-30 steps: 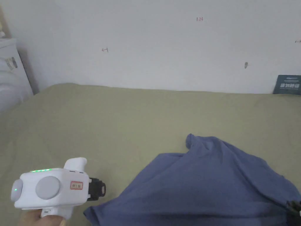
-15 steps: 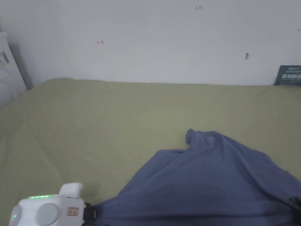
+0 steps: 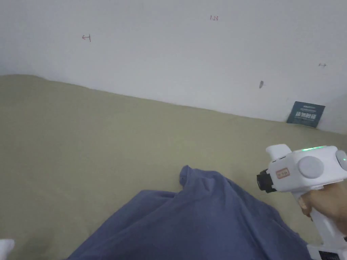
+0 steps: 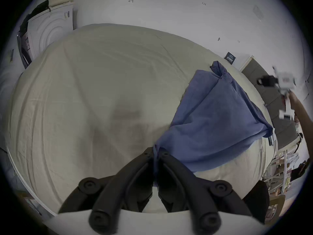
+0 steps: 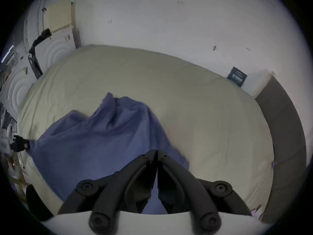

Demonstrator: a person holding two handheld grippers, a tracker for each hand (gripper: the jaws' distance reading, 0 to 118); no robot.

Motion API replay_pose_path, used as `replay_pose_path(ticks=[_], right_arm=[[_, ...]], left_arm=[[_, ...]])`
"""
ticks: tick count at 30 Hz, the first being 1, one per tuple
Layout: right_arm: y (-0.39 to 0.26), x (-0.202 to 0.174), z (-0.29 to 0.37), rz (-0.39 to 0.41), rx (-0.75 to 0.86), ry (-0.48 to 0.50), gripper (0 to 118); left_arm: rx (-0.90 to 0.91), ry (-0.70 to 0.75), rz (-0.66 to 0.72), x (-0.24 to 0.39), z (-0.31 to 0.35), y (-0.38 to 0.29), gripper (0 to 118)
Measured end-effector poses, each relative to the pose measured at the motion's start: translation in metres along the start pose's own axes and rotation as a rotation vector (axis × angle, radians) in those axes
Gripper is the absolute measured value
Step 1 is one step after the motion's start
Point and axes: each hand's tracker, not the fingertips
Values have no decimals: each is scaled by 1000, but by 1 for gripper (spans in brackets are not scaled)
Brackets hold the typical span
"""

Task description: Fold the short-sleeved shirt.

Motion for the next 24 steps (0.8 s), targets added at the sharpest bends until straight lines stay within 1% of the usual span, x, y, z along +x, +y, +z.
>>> replay_pose_path(ticks=[2, 3, 4, 5, 6, 7, 8, 9, 10, 13, 14, 16, 17, 18, 19, 20, 22, 24], right_arm=[[23, 4, -30, 64, -43, 7, 7], [32, 4, -45, 94, -71, 6, 15], [40, 4, -59, 101, -101, 17, 35], [43, 5, -71, 115, -127, 49, 63], [46, 4, -85, 126, -160, 61, 103], [47, 3, -96, 144, -190, 74, 116], [47, 2, -105, 163, -201, 85, 115], [45, 2, -110, 172, -193, 96, 110], [44, 1, -120, 171, -191, 94, 108], [37, 0, -144, 182, -214, 72, 107], [35, 0, -147, 183, -224, 79, 102], [31, 3, -148, 169, -242, 108, 67], [28, 0, -139, 124, -207, 174, 43], [26, -1, -132, 114, -155, 206, 10], [25, -6, -125, 150, -107, 168, 9], [23, -12, -118, 175, -70, 108, 9], [22, -13, -104, 153, -82, 134, 9], [21, -17, -90, 163, -47, 121, 9]], left_arm=[[-9, 6, 12, 1, -3, -1, 5], [-13, 8, 15, 1, -5, -1, 5], [-21, 6, 19, 1, -8, -2, 5], [-32, 6, 22, 0, -9, -2, 5], [-38, 3, 24, 0, -11, -2, 5], [-38, 2, 24, 0, -12, -3, 5], [-39, 0, 26, 0, -13, -3, 5], [-39, -2, 27, -1, -13, -2, 5], [-37, -5, 37, -2, -13, -1, 5], [-36, -15, 48, -4, -12, -3, 5], [-34, -18, 50, -5, -12, -3, 5], [-28, -24, 53, -6, -12, -5, 5], [-26, -27, 58, -6, -11, -5, 5], [-25, -28, 62, -6, -12, -4, 5], [-25, -27, 66, -6, -12, -4, 5], [-24, -26, 65, -6, -12, -4, 5], [-25, -15, 55, -3, -12, -3, 5], [-21, -1, 44, 0, -10, -3, 5]])
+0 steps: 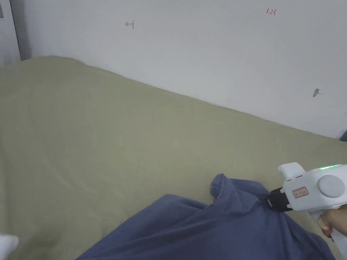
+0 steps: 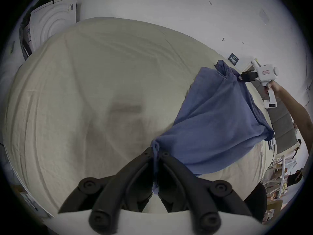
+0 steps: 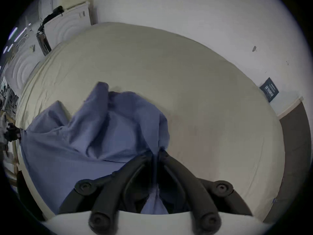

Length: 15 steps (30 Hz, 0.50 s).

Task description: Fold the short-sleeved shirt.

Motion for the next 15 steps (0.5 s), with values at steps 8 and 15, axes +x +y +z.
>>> replay_pose_path(ticks=[8, 15], right_arm=[[-2, 2, 89, -80, 177, -18, 9], [1, 26, 163, -158, 283, -101, 9]], left_arm=[[130, -52, 44, 4, 38, 20, 5], [256, -64, -49, 27, 65, 89, 5]])
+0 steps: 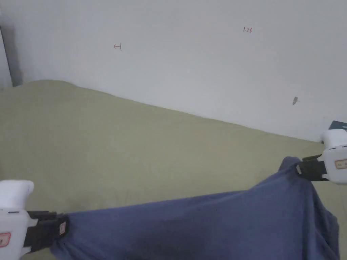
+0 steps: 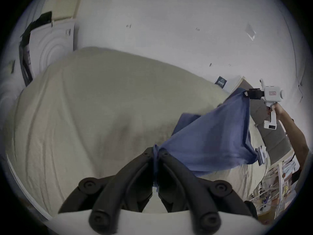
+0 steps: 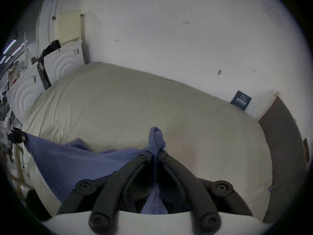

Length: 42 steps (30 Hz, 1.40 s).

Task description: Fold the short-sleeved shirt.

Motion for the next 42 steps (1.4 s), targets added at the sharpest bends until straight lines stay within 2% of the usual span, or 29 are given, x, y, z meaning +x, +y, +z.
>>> replay_pose_path(ticks=[9, 14, 16, 21, 27, 32, 38, 41, 42], right_arm=[[44, 44, 66, -60, 146, -125, 9], [65, 62, 83, -65, 222, -191, 9], [74, 69, 88, -100, 249, -202, 9], [94, 80, 92, -118, 301, -244, 9], [120, 93, 91, -159, 387, -298, 9], [148, 97, 90, -117, 455, -336, 9], [178, 104, 94, -119, 530, -375, 9], [185, 110, 99, -148, 580, -379, 9], [186, 112, 101, -180, 598, -372, 9]], left_arm=[[137, 20, -119, 39, -23, 124, 5], [176, 45, -157, 58, -35, 184, 5], [200, 65, -197, 70, -37, 205, 5], [242, 98, -223, 90, -42, 251, 5], [326, 178, -241, 106, -45, 298, 5], [388, 203, -228, 120, -45, 329, 5], [444, 248, -256, 132, -50, 353, 5], [461, 258, -266, 134, -50, 360, 5], [464, 265, -265, 136, -50, 362, 5]])
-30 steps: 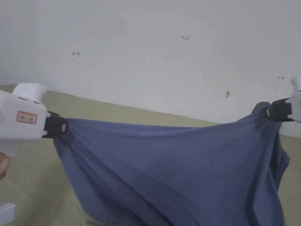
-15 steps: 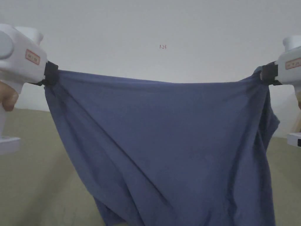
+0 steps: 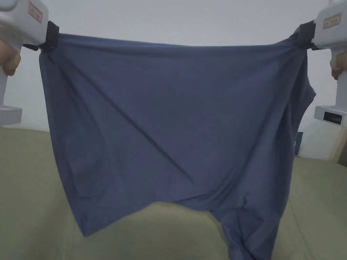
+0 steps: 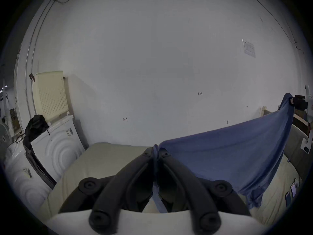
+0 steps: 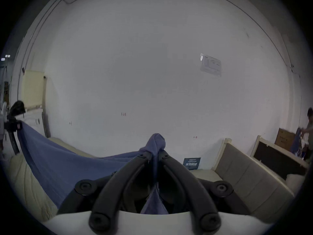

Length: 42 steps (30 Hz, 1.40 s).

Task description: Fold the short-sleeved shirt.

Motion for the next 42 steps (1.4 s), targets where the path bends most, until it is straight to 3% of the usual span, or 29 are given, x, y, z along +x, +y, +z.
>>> replay_pose_path(ticks=[13, 22, 28, 39, 42], right_arm=[[1, -5, 16, 10, 26, 39, 9], [-88, -7, 82, 21, -128, 55, 9], [-144, -5, 157, 46, -194, 99, 9], [-247, -2, 298, -52, -265, 144, 9], [-280, -2, 328, -118, -324, 142, 9]], left_arm=[[53, 9, -14, 1, 13, -1, 5], [-17, -71, 6, -22, 28, -85, 5], [-44, -114, 38, -35, 80, -141, 5], [-123, -170, 54, -52, 193, -264, 5], [-171, -183, 74, -54, 216, -305, 5]])
